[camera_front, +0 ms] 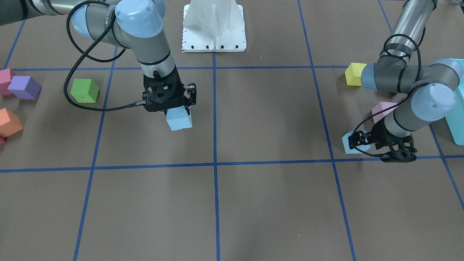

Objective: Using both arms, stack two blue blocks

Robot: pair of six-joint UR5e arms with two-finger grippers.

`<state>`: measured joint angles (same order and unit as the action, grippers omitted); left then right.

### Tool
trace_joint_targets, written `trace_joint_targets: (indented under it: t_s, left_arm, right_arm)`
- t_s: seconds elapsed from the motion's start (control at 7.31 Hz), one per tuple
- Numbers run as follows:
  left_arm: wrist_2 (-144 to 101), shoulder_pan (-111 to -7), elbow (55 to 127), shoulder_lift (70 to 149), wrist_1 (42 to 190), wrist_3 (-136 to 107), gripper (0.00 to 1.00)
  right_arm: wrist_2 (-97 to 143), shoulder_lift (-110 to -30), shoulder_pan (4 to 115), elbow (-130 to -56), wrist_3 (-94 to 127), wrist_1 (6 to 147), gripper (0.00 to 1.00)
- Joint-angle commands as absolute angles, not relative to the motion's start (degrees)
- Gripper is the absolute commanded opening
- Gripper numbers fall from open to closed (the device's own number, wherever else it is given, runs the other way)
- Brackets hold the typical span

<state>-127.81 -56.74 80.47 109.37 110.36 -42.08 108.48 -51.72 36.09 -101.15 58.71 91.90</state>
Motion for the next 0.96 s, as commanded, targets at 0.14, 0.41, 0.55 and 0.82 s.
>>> trace_joint_targets:
  t_s: [0.14,0.41,0.55,0.82]
  left_arm:
    - [-127.88,-56.25,80.68,109.69,111.01,-45.79,0.98]
    - [-127.97,-56.08,80.86,109.60,111.61,-47.81,0.70]
    - [-127.97,-55.99,80.86,109.69,112.23,-48.07,0.62]
    - [-128.41,-55.99,84.53,109.86,111.28,-52.55,0.55]
  right_arm:
    - [106.35,-51.59,33.76,-100.81,59.41,91.93,0.45]
    - [106.35,-48.98,32.70,-96.36,59.41,91.50,0.45]
    - [106.26,-45.21,31.74,-91.89,60.63,91.32,0.45]
    - [106.17,-40.71,31.03,-86.69,61.00,90.62,0.45]
